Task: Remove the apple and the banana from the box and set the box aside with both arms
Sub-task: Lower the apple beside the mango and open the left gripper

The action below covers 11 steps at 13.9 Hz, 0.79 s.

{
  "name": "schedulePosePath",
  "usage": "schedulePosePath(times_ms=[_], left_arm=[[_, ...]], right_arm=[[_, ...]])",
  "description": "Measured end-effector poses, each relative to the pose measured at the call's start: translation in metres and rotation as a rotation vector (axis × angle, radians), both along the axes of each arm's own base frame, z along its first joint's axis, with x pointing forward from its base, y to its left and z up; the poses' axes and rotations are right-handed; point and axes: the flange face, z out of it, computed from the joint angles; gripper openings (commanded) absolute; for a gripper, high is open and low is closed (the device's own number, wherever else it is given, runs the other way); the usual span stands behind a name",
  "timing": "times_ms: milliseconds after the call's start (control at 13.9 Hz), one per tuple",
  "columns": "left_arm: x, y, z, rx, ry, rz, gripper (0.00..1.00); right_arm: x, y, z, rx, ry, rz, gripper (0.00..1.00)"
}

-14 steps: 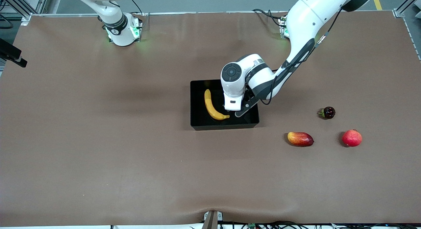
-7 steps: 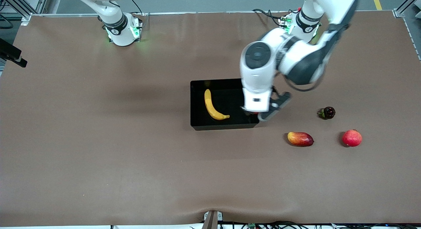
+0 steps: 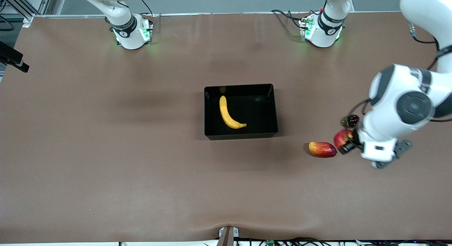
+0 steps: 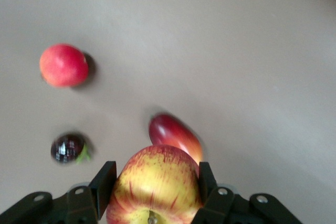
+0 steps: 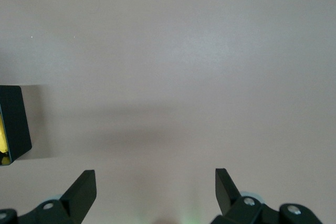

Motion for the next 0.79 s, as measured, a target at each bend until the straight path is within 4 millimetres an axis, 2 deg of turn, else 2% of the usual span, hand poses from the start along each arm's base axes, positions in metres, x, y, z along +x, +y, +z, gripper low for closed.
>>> schedulePosePath(times_ms=[144, 216, 360, 577, 649, 721, 793], left_arm=[[0.015, 0.048, -0.047, -0.046, 0.004, -0.012, 0.0], [0.019, 0.065, -0.072, -0.059, 0.011, -0.026, 0.0], [0.02, 0.081, -0.117, -0.03, 0.034, -0.064, 0.0], [0.02, 0.089, -0.16, -0.003, 0.055, -0.095, 0.0], [0.019, 0.094, -0.172, -0.01, 0.059, -0.094, 0.11], [0.017, 0.099, -0.182, -0.016, 0.067, -0.093, 0.37], [0.015, 0.103, -0.191, -0.018, 0.076, -0.091, 0.77]], right_arm=[[0.0, 0.0, 0.0, 0.0, 0.0, 0.0, 1.0], [0.0, 0.0, 0.0, 0.0, 0.0, 0.0, 1.0], [0.0, 0.0, 0.0, 0.0, 0.0, 0.0, 1.0], [0.0, 0.0, 0.0, 0.0, 0.0, 0.0, 1.0], [0.0, 0.0, 0.0, 0.0, 0.0, 0.0, 1.0], [0.0, 0.0, 0.0, 0.0, 0.001, 0.0, 1.0], [0.0, 0.0, 0.0, 0.0, 0.0, 0.0, 1.0]])
